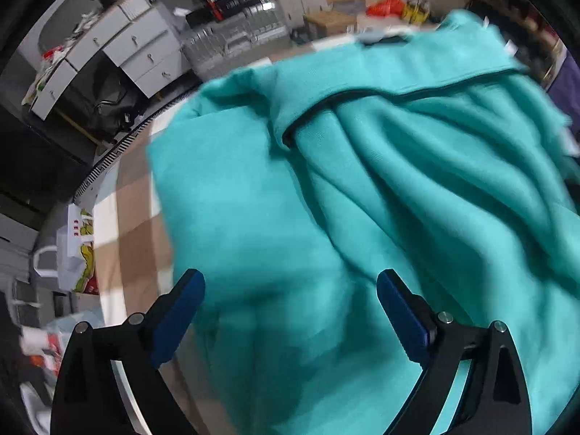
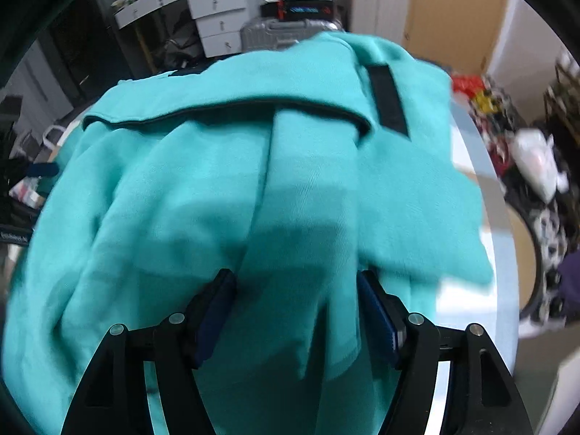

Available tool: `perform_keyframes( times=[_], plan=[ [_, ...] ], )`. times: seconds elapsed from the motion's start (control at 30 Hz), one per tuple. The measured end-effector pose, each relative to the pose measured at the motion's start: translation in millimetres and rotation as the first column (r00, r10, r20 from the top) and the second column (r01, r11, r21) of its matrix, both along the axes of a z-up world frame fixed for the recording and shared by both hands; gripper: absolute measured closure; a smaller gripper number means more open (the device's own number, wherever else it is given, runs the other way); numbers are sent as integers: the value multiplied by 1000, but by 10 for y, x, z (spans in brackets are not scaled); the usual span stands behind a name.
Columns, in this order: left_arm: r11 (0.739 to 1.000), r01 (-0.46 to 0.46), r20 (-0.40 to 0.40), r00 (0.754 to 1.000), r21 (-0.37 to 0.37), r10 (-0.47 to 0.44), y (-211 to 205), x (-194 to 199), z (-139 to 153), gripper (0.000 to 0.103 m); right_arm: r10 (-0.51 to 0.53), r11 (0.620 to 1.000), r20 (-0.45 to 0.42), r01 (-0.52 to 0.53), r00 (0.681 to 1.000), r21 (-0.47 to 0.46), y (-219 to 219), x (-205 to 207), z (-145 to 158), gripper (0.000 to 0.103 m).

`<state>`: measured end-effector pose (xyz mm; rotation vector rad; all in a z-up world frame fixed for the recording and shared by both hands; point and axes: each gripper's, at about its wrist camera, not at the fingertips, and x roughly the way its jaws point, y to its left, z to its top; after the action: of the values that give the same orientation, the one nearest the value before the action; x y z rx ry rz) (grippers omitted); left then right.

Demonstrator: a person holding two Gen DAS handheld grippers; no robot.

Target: Fold large clothes

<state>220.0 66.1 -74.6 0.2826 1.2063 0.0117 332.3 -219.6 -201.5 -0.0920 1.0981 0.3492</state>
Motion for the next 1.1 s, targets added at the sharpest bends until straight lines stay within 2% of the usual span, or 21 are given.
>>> perform_keyframes(
  times=[0.03, 0.13, 0.27, 0.33, 0.37, 0.4, 0.5, 0.57, 0.63, 0.7, 0.77, 0.83, 0.9, 0.97, 1.1],
  plan=[
    [999, 10, 28, 1000, -52, -9, -3, -227, 142, 9, 5, 1000, 8, -5, 1000, 17, -38, -144, 83, 36],
    [992, 9, 112, 994, -127, 5, -64, -801, 474, 9, 54, 995, 102, -62, 993, 73, -130, -769, 451, 37],
    [969, 32, 204, 979, -246, 20, -198, -1736, 869, 9, 75, 954, 281, -151, 957, 260, -169, -1770, 1105, 35],
    [968, 40, 217, 976, -249, 16, -250, -2024, 940, 9, 40, 932, 417, -185, 908, 313, -124, -2350, 1434, 21],
    [970, 40, 220, 975, -241, 14, -264, -2054, 948, 9, 17, 924, 491, -202, 871, 325, -115, -2605, 1551, 9],
    [974, 40, 231, 973, -224, 14, -296, -2271, 950, 9, -5, 917, 550, -215, 835, 335, -94, -2773, 1631, 0],
    [980, 18, 240, 970, -196, 31, -215, -2465, 867, 9, -67, 911, 704, -244, 707, 333, 41, -3360, 1736, 0],
    [979, -18, 207, 976, -202, 61, -117, -2456, 743, 9, -65, 915, 728, -249, 683, 316, 162, -3528, 1667, 0],
    [966, -78, 137, 984, -245, 114, -20, -2518, 533, 9, -45, 916, 710, -254, 703, 310, 300, -3607, 1476, 0],
    [950, -114, 85, 986, -291, 145, 41, -2529, 372, 9, -58, 900, 663, -248, 747, 358, 332, -3615, 1229, 0],
    [926, -137, 49, 985, -352, 165, 88, -2474, 231, 9, 9, 890, 503, -236, 864, 390, 431, -3455, 1039, 0],
    [895, -156, 15, 984, -418, 178, 110, -2407, 119, 9, 62, 868, 399, -247, 915, 431, 460, -3304, 915, 0],
    [873, -182, -36, 982, -453, 186, 125, -2341, 4, 9, 103, 842, 323, -255, 941, 476, 503, -3250, 858, 0],
    [863, -204, -88, 979, -462, 184, 107, -2232, -140, 9, 130, 833, 293, -265, 947, 486, 505, -3173, 818, 0],
    [790, -248, -128, 969, -562, 212, 210, -2148, -278, 10, 108, 845, 271, -232, 956, 481, 521, -3161, 775, 0]
  ],
)
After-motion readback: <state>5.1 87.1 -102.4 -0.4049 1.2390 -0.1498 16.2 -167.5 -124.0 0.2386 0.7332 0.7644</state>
